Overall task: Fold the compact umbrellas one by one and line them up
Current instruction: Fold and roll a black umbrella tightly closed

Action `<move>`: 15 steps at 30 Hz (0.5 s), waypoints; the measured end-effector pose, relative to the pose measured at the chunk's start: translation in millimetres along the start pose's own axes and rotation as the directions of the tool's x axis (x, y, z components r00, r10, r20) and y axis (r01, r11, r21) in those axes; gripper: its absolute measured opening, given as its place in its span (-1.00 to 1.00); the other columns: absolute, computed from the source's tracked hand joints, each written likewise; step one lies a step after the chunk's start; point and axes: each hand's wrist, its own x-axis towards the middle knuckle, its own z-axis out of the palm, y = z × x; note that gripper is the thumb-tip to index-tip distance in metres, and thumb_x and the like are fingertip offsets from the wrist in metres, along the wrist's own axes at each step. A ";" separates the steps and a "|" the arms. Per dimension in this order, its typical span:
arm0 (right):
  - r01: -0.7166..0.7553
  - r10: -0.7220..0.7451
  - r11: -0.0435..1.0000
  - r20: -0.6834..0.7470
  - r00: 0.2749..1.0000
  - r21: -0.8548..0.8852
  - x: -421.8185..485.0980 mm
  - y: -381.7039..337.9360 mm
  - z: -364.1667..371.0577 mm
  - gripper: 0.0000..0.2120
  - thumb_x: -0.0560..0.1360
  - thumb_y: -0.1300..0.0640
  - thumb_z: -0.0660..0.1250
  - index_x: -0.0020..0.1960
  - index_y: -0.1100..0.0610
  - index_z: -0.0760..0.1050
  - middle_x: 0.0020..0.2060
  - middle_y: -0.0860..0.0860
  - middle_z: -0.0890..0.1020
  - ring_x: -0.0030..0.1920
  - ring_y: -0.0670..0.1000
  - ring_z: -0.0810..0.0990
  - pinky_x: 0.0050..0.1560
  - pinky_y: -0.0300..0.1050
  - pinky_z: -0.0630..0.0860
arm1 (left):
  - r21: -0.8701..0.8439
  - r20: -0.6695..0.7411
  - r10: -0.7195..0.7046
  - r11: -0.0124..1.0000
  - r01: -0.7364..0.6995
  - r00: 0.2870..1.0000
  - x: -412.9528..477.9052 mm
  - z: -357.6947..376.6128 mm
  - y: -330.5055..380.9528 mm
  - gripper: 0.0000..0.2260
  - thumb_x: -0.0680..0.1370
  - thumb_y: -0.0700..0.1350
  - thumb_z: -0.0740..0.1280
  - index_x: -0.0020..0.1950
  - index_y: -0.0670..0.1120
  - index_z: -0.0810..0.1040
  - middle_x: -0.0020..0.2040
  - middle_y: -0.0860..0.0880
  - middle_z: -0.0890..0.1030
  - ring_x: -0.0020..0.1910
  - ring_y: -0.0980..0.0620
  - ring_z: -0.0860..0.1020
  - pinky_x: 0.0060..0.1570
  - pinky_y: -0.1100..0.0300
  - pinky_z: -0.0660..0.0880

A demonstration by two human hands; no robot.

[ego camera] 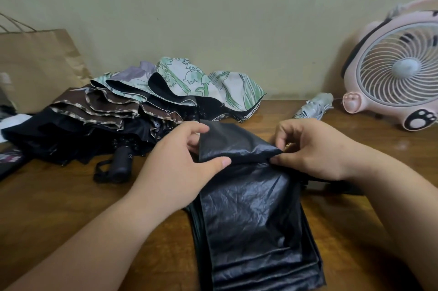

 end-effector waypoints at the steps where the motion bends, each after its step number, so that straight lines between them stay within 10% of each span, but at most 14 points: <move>1: 0.006 -0.006 1.000 -0.017 1.000 -0.005 -0.1 -1.1 -0.9 -0.73 0.41 0.29 0.56 -0.27 0.06 0.50 -0.20 -0.08 0.73 -0.21 -0.09 0.69 -0.12 -0.13 0.60 | -0.059 0.020 0.011 0.998 -0.010 1.000 -1.0 1.4 -1.8 -0.54 0.40 0.00 0.62 0.20 0.23 0.51 0.00 0.21 0.69 -0.05 0.21 0.67 0.06 0.09 0.61; 12: -0.272 0.270 0.962 0.167 0.948 -0.015 2.1 7.4 -1.0 -0.61 0.37 -0.17 0.58 0.13 -0.09 0.59 0.00 -0.13 0.73 0.02 -0.10 0.70 0.22 0.03 0.58 | -0.424 -0.052 0.161 0.890 -0.168 0.986 -3.5 5.8 5.1 -0.52 0.44 -0.20 0.58 0.29 0.10 0.56 -0.02 -0.02 0.75 -0.08 -0.37 0.59 0.11 -0.20 0.60; 15: -0.255 0.272 0.962 0.244 0.931 -0.101 0.5 -1.9 -4.7 -0.61 0.37 -0.30 0.53 0.12 -0.16 0.65 -0.02 -0.26 0.72 0.03 -0.20 0.68 0.24 -0.06 0.55 | -0.344 0.057 0.265 0.910 -0.230 0.963 0.3 4.1 3.9 -0.26 0.36 0.09 0.59 0.49 0.29 0.37 0.27 0.07 0.67 -0.02 -0.08 0.63 0.04 -0.02 0.50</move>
